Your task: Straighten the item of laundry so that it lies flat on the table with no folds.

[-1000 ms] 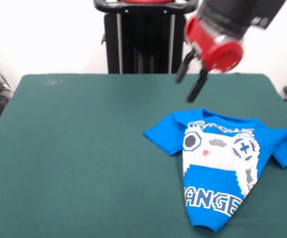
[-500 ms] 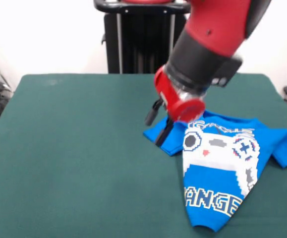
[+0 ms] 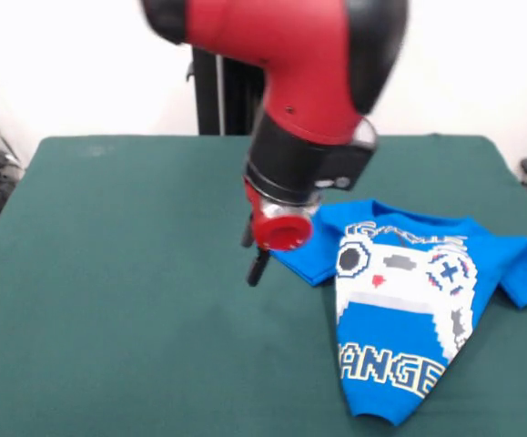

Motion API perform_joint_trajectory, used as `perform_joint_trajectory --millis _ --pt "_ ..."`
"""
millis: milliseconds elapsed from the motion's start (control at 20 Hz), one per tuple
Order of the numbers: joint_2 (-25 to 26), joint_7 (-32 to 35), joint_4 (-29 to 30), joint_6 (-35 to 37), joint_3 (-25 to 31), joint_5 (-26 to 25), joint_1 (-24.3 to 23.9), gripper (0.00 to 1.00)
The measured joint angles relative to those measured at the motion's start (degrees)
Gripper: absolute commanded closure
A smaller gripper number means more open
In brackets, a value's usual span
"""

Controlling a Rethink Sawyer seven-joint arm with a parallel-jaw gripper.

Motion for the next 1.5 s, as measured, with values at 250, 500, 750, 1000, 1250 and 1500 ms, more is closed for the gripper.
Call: perform_joint_trajectory --millis 250,500,750,1000,1250,1500 --pt "-4.2 -0.9 1.9 5.2 2.1 1.6 -4.3 0.0" --pt "-8.5 -2.5 3.7 6.6 4.7 2.6 -7.6 0.0" --pt "-10.3 -3.5 5.4 6.4 6.8 3.9 -9.3 0.0" --pt "-10.7 -3.9 8.5 4.0 9.3 4.6 -9.9 0.0" --pt "-10.4 -3.9 11.4 1.4 11.4 4.6 -9.9 0.0" --pt "-10.4 -3.9 13.9 -1.0 13.0 4.5 -9.9 0.0"
